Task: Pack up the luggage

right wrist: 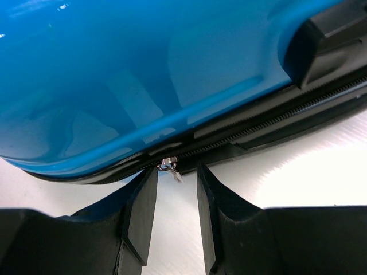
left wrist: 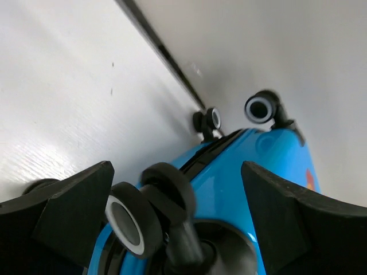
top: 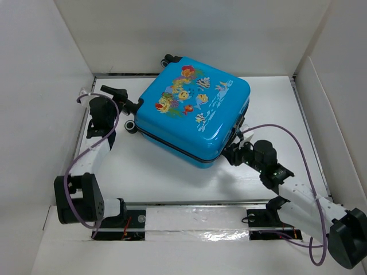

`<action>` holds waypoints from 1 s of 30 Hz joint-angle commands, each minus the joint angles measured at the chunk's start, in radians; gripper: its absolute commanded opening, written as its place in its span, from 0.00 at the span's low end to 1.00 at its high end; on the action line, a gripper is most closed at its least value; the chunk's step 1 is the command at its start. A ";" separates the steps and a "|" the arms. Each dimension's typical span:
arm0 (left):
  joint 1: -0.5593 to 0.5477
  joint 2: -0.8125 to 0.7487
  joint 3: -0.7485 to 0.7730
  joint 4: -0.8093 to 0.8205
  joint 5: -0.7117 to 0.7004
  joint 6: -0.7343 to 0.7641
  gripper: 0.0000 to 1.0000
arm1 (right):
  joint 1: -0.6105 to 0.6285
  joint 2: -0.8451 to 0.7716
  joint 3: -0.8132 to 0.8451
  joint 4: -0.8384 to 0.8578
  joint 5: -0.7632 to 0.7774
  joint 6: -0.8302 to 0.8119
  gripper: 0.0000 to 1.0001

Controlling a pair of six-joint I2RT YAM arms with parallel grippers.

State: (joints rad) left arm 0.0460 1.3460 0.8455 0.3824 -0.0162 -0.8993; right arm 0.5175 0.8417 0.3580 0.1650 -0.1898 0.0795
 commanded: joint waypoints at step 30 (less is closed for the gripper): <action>-1.124 0.103 -0.293 0.475 -0.366 0.204 0.00 | 0.179 -0.053 -0.033 0.024 0.092 0.052 0.00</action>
State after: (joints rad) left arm -1.0943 1.4181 0.4698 0.6590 -0.3595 -0.7307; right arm 0.6170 0.8436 0.3309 0.1963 -0.0864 0.0925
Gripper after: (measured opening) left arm 0.003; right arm 0.013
